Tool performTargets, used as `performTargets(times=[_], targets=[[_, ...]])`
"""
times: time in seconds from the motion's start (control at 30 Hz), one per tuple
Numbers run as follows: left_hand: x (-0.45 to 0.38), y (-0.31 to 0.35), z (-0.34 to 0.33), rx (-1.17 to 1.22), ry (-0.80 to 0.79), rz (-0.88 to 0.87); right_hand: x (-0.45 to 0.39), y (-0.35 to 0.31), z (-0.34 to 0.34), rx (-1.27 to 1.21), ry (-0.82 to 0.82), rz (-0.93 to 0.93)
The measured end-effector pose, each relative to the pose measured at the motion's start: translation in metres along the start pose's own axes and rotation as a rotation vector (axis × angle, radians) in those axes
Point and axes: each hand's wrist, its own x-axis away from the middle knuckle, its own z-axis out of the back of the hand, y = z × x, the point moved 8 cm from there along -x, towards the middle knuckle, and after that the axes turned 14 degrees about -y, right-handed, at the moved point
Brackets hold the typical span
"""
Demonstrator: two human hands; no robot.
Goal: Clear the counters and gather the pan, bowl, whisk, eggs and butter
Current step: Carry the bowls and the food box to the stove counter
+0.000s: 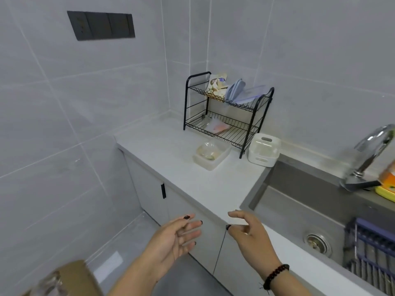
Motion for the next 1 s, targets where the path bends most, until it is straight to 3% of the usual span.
performTargets(times=[0.4,0.63,0.87,1.0], targets=[[-0.16,0.108,0.017,0.008,0.048,-0.032,-0.215,-0.005,0.053,-0.016,-0.085,-0.125],[-0.226,0.146,0.032,0.049,0.051,-0.014,-0.285,0.003,0.059,-0.035,-0.092,-0.226],[-0.31,0.178,0.066,-0.035,0.033,0.072,-0.339,0.028,0.056,-0.122,0.02,-0.395],[-0.36,0.195,0.09,-0.205,0.057,0.123,-0.37,0.039,0.05,-0.183,0.1,-0.502]])
